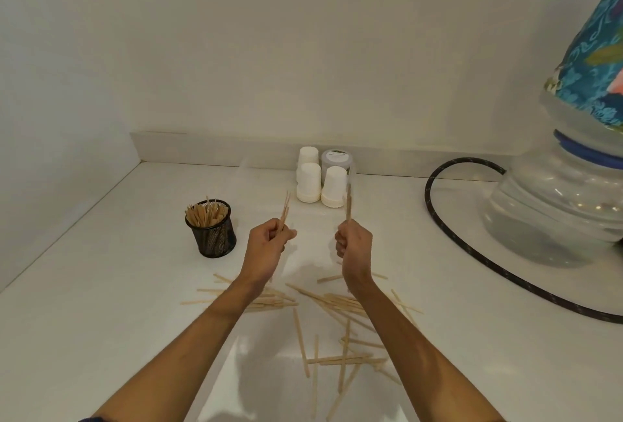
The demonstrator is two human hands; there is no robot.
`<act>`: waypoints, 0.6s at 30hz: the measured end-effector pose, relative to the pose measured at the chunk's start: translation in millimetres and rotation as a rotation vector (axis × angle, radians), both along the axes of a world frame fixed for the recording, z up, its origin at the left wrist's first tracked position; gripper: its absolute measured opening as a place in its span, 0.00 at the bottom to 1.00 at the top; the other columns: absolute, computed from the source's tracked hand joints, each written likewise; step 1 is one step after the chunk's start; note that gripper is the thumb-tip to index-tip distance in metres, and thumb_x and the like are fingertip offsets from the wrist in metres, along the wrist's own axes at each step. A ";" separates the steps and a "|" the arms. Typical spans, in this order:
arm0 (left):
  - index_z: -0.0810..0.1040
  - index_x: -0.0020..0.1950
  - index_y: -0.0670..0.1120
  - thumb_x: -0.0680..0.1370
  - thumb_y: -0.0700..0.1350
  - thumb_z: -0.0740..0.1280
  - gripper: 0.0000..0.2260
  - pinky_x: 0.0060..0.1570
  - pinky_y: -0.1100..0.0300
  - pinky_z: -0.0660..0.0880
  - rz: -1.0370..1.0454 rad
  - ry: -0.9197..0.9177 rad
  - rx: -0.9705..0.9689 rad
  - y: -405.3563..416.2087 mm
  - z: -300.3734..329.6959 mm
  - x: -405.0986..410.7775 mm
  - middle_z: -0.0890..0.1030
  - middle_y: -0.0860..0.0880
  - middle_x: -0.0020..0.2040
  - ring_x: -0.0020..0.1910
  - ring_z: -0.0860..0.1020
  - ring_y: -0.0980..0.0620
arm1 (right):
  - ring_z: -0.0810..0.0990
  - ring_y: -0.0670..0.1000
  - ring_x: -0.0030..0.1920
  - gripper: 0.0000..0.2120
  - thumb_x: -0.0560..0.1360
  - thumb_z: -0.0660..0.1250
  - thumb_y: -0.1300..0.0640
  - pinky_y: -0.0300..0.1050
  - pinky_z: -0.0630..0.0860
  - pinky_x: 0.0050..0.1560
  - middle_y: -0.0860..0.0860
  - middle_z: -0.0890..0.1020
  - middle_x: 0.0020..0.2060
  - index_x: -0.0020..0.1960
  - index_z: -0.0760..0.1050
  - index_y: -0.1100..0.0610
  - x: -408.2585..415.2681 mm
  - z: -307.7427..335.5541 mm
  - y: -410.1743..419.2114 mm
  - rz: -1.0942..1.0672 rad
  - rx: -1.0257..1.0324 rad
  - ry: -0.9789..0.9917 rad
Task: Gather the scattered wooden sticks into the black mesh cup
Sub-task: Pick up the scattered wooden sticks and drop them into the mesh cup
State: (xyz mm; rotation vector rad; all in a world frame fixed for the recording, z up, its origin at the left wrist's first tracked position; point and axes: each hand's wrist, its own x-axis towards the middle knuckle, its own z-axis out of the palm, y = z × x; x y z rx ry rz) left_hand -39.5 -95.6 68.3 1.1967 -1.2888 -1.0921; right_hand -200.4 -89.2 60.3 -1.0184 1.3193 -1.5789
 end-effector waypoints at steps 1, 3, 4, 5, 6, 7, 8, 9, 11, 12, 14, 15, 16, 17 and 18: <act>0.66 0.31 0.44 0.77 0.40 0.68 0.17 0.29 0.67 0.63 0.020 0.017 -0.018 -0.3 0.8 -1.4 0.62 0.53 0.28 0.28 0.61 0.56 | 0.58 0.47 0.28 0.16 0.75 0.62 0.60 0.38 0.58 0.28 0.51 0.61 0.27 0.31 0.60 0.56 2.7 1.5 1.3 -0.032 -0.045 0.044; 0.63 0.30 0.41 0.77 0.43 0.70 0.21 0.28 0.65 0.61 0.071 0.047 -0.050 0.7 -1.0 -4.4 0.60 0.49 0.28 0.28 0.59 0.54 | 0.57 0.47 0.27 0.22 0.77 0.66 0.59 0.39 0.59 0.28 0.51 0.58 0.26 0.30 0.58 0.55 7.7 1.1 3.3 -0.102 -0.085 0.083; 0.62 0.30 0.39 0.77 0.44 0.70 0.22 0.27 0.64 0.61 0.095 0.063 -0.057 1.7 -3.7 -5.6 0.59 0.47 0.28 0.27 0.59 0.54 | 0.57 0.47 0.26 0.24 0.78 0.66 0.58 0.39 0.58 0.27 0.51 0.58 0.26 0.30 0.57 0.55 10.1 -0.6 4.8 -0.128 -0.092 0.077; 0.61 0.30 0.38 0.77 0.45 0.70 0.23 0.27 0.64 0.61 0.113 0.076 -0.056 2.8 -7.1 -7.1 0.59 0.46 0.28 0.27 0.58 0.54 | 0.56 0.47 0.26 0.24 0.79 0.65 0.57 0.39 0.58 0.27 0.51 0.58 0.25 0.29 0.57 0.54 12.5 -2.8 6.3 -0.147 -0.093 0.071; 0.61 0.30 0.37 0.77 0.45 0.70 0.24 0.27 0.64 0.61 0.126 0.084 -0.053 4.1 -11.0 -8.3 0.60 0.46 0.27 0.26 0.59 0.54 | 0.56 0.47 0.25 0.25 0.80 0.65 0.57 0.40 0.57 0.26 0.50 0.58 0.24 0.28 0.57 0.54 14.9 -6.1 8.1 -0.162 -0.090 0.068; 0.61 0.30 0.36 0.77 0.45 0.70 0.24 0.26 0.65 0.62 0.132 0.086 -0.050 5.8 -15.2 -9.4 0.60 0.45 0.27 0.26 0.59 0.54 | 0.56 0.47 0.25 0.25 0.80 0.65 0.57 0.40 0.57 0.26 0.48 0.58 0.23 0.28 0.57 0.53 16.9 -10.6 10.3 -0.171 -0.088 0.072; 0.61 0.30 0.36 0.77 0.44 0.70 0.24 0.26 0.65 0.62 0.136 0.082 -0.050 7.4 -19.5 -10.1 0.61 0.46 0.26 0.25 0.59 0.54 | 0.57 0.46 0.25 0.26 0.79 0.65 0.58 0.40 0.58 0.26 0.46 0.58 0.23 0.28 0.56 0.52 18.6 -16.0 13.0 -0.174 -0.093 0.086; 0.62 0.29 0.36 0.77 0.44 0.70 0.24 0.26 0.65 0.63 0.138 0.071 -0.055 9.3 -23.8 -10.5 0.61 0.46 0.25 0.24 0.60 0.54 | 0.57 0.45 0.24 0.26 0.79 0.65 0.60 0.39 0.58 0.26 0.44 0.58 0.22 0.27 0.56 0.52 19.9 -22.1 16.2 -0.171 -0.099 0.110; 0.62 0.29 0.36 0.77 0.44 0.70 0.24 0.27 0.65 0.64 0.142 0.048 -0.064 13.3 -32.2 -10.9 0.61 0.45 0.25 0.25 0.60 0.54 | 0.58 0.43 0.23 0.26 0.79 0.65 0.61 0.36 0.59 0.26 0.43 0.58 0.20 0.27 0.56 0.53 21.1 -33.7 22.5 -0.164 -0.102 0.153; 0.62 0.29 0.35 0.77 0.44 0.70 0.24 0.27 0.65 0.63 0.147 0.047 -0.061 15.2 -36.1 -11.0 0.61 0.44 0.26 0.25 0.60 0.53 | 0.58 0.43 0.22 0.26 0.80 0.65 0.60 0.34 0.59 0.26 0.44 0.59 0.20 0.27 0.57 0.55 21.3 -38.7 25.3 -0.160 -0.101 0.165; 0.62 0.30 0.33 0.77 0.45 0.70 0.25 0.27 0.66 0.64 0.160 0.049 -0.042 18.0 -43.1 -11.8 0.62 0.44 0.25 0.24 0.60 0.54 | 0.59 0.44 0.22 0.27 0.81 0.64 0.57 0.35 0.59 0.26 0.45 0.60 0.20 0.26 0.58 0.58 22.1 -46.3 29.9 -0.160 -0.096 0.182; 0.64 0.29 0.33 0.77 0.45 0.70 0.24 0.27 0.67 0.64 0.164 0.041 -0.033 19.3 -46.2 -12.4 0.62 0.47 0.24 0.24 0.61 0.55 | 0.58 0.46 0.23 0.27 0.81 0.64 0.56 0.36 0.59 0.27 0.48 0.60 0.20 0.26 0.57 0.59 23.1 -48.6 31.9 -0.165 -0.093 0.189; 0.65 0.29 0.33 0.77 0.46 0.70 0.24 0.27 0.67 0.65 0.166 0.029 -0.025 20.8 -49.2 -12.9 0.63 0.49 0.23 0.23 0.61 0.56 | 0.58 0.47 0.24 0.28 0.81 0.63 0.55 0.37 0.59 0.27 0.49 0.60 0.21 0.26 0.57 0.59 24.3 -50.7 33.7 -0.173 -0.091 0.191; 0.66 0.29 0.34 0.78 0.46 0.69 0.24 0.27 0.67 0.65 0.167 0.019 -0.020 22.6 -52.5 -13.3 0.63 0.50 0.22 0.24 0.62 0.56 | 0.57 0.47 0.24 0.28 0.81 0.63 0.54 0.38 0.59 0.27 0.50 0.59 0.21 0.26 0.56 0.59 25.4 -52.9 35.1 -0.182 -0.088 0.190; 0.67 0.29 0.35 0.78 0.47 0.69 0.24 0.28 0.67 0.65 0.167 0.014 -0.013 24.4 -56.1 -13.5 0.64 0.50 0.23 0.24 0.62 0.56 | 0.57 0.48 0.25 0.28 0.81 0.63 0.53 0.39 0.58 0.27 0.50 0.59 0.22 0.26 0.56 0.59 26.6 -55.1 36.4 -0.189 -0.080 0.190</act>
